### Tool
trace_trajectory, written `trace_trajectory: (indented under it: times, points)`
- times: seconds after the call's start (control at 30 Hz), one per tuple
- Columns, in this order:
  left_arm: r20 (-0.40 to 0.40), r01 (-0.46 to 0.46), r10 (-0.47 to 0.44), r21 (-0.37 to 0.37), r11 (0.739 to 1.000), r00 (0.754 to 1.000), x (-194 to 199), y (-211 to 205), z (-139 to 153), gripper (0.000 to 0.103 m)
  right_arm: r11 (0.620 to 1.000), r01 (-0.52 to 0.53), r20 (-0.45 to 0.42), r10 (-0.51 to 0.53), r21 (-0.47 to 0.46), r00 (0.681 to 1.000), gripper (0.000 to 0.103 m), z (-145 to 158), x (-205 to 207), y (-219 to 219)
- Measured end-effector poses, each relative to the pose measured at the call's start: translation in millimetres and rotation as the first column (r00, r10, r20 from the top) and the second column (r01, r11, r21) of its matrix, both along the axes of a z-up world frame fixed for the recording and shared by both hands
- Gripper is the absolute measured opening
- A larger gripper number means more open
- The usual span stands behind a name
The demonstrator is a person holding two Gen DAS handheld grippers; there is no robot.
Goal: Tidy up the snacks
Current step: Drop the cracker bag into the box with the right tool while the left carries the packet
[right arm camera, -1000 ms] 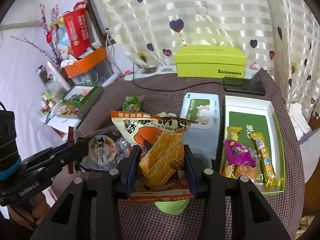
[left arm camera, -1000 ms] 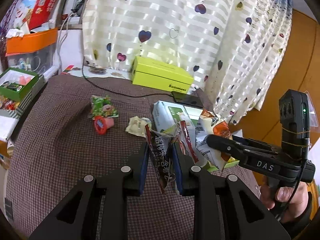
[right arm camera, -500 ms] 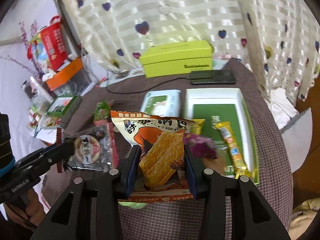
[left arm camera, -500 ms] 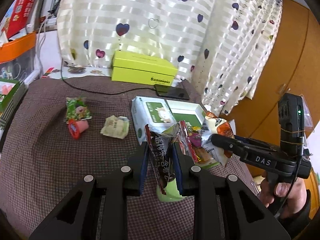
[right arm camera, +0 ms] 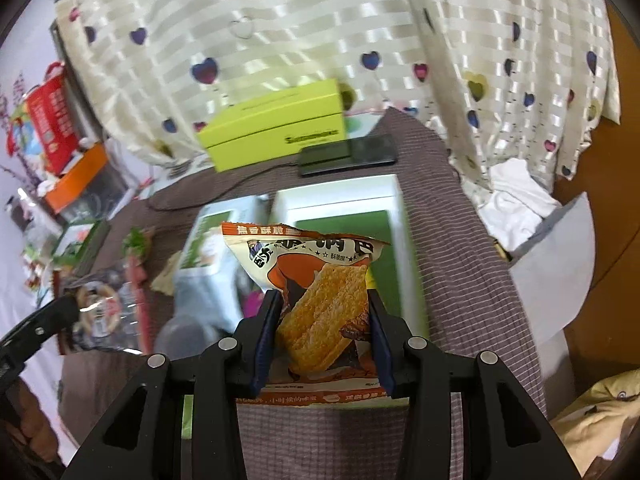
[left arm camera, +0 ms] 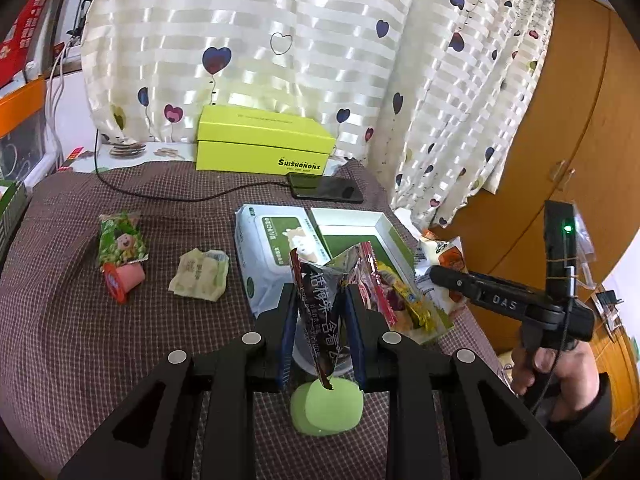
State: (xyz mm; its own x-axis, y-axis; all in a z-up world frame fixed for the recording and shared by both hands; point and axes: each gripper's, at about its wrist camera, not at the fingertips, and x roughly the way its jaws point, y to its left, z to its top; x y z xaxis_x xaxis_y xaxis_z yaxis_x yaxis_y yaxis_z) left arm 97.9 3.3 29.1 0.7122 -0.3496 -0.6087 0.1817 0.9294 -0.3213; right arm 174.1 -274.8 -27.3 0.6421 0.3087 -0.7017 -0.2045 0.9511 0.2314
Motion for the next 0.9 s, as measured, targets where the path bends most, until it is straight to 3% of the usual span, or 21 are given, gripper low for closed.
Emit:
trace_trajectory:
  times: [0.57, 0.9]
  points:
    - [-0.021, 0.006, -0.006, 0.008, 1.000, 1.000, 28, -5, -8, 0.025, 0.998, -0.007, -0.068, 0.002, -0.069, 0.998, 0.043, -43, 72, 8]
    - [-0.034, 0.039, -0.038, 0.013, 0.999, 0.999, 45, -21, -8, 0.025, 1.000, 0.008, -0.011, -0.009, -0.026, 1.000, 0.048, -27, 57, -9]
